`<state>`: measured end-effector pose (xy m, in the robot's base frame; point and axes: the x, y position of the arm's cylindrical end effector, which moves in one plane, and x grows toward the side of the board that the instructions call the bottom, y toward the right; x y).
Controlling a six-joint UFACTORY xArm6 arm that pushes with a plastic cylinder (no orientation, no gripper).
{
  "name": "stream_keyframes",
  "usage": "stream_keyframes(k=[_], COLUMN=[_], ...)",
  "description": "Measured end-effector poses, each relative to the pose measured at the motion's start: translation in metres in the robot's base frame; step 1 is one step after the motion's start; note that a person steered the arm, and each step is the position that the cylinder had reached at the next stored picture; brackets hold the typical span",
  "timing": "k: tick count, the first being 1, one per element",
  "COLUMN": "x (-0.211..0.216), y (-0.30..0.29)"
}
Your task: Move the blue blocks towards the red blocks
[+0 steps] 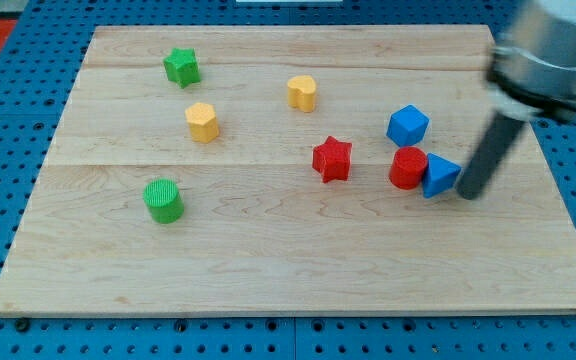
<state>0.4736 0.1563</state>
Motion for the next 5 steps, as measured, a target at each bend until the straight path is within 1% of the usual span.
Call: stream_keyframes(k=[1,2,3,4,5], x=[-0.011,0.013,0.037,0.022,-0.018], y=[-0.064,-0.035,0.012,0.075,0.045])
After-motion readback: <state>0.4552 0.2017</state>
